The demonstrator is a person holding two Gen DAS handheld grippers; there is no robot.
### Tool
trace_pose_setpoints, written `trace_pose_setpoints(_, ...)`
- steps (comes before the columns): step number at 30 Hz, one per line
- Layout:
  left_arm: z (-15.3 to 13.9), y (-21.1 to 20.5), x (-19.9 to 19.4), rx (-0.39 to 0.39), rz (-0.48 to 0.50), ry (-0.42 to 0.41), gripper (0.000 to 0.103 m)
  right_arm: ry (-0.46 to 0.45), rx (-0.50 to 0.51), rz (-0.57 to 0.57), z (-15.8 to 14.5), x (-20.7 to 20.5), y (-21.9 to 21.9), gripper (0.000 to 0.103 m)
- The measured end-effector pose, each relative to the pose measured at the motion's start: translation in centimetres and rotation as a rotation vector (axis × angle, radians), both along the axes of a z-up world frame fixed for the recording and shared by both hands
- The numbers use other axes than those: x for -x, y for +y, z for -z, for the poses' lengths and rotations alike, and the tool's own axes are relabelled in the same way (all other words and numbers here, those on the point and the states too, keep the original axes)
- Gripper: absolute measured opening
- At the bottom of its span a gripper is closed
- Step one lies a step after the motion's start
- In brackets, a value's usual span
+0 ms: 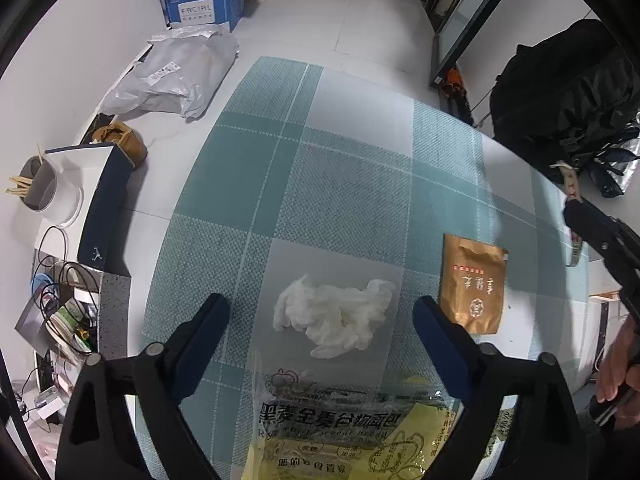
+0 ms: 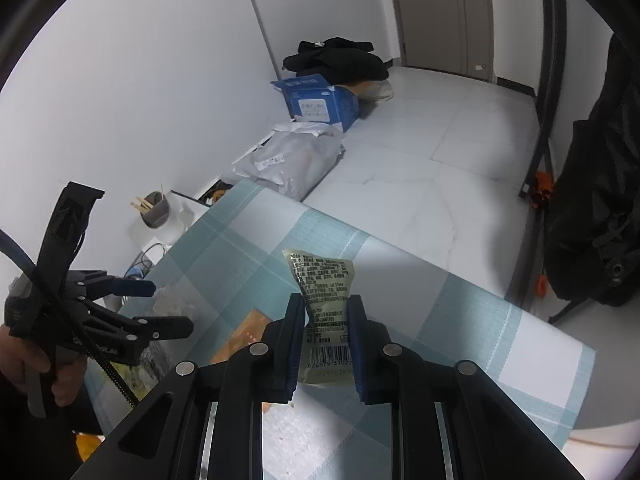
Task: Collect trash
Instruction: 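Grasp the white crumpled tissue with the left tool while the right tool holds the wrapper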
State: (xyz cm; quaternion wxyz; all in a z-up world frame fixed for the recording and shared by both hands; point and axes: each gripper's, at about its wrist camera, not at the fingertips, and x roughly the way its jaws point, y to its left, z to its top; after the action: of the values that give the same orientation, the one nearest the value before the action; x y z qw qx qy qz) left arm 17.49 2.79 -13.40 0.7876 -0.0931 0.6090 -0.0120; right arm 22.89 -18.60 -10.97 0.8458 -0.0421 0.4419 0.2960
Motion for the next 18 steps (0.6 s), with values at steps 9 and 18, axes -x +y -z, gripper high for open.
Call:
trace_pose_setpoints(9,0.0,-1.8,-0.1,-0.148,0.06,-0.023,0.052,0.001,-0.005,0.017,-0.2,0.2,-0.1,0.02)
trace_pose_setpoints(18,-0.3,-2.2,-0.1,-0.13,0.091,-0.032,0.018,-0.005,0.012,0.022,-0.5,0.7,-0.1,0.02)
